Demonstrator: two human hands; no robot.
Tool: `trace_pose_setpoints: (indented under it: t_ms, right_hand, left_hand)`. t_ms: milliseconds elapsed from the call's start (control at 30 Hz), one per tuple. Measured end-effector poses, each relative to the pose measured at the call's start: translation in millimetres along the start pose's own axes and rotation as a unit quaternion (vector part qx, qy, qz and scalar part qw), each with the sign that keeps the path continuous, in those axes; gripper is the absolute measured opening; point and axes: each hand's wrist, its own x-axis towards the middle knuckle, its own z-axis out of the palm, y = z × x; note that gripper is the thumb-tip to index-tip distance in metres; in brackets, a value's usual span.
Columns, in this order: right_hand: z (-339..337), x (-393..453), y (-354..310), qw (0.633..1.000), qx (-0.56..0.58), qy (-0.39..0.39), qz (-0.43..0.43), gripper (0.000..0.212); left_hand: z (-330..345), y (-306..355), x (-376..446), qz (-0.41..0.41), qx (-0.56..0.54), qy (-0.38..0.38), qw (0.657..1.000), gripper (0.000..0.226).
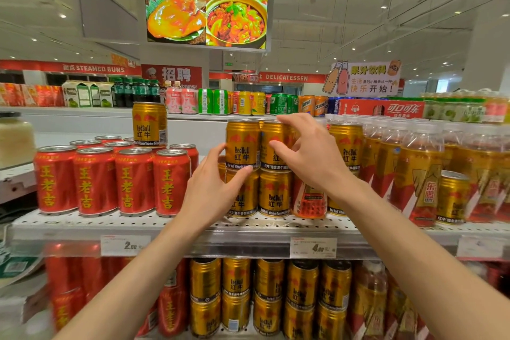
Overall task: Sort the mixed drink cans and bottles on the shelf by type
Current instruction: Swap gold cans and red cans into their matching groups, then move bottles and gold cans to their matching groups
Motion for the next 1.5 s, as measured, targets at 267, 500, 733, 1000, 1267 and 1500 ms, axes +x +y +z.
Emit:
trace_pose_setpoints:
  t_ms: [267, 500, 733, 1000, 1267, 1500]
  right_hand:
    - [-15.0, -55.6, 13.5, 0.991, 0.102, 0.072, 0.051, 0.029]
    - [-35.4, -89.7, 53.6, 0.985, 0.068, 0.09, 0.132, 0.022]
    - [-64.2, -48.9, 78.1, 0.997, 0.004, 0.071, 0.024, 0.023]
    - [-65.7, 15.6, 65.6, 0.991, -0.095, -0.076, -0.053, 0.051]
    - [-63.0, 24.2, 59.8, 0.99, -0.092, -0.1, -0.034, 0.054]
    - [-71.4, 18.6, 58.4, 0.991, -0.071, -0.11, -0.034, 0.061]
  left_hand:
    - [4.1, -3.2, -8.9, -0.009, -0.018, 0.016, 1.0, 0.066]
    - [10.2, -10.6, -28.3, -0.002, -0.048, 0.133, 0.99, 0.047]
    - [49.6, 22.9, -38.5, 0.062, -0.04, 0.082, 0.994, 0.024]
    - [83.0, 42.6, -34.4, 0.064, 0.018, 0.033, 0.997, 0.026]
    - [82.5, 45.4, -37.6, 0.06, 0.024, 0.036, 0.997, 0.031]
    - [84.0, 41.6, -41.8, 0.071, 0.014, 0.028, 0.997, 0.04]
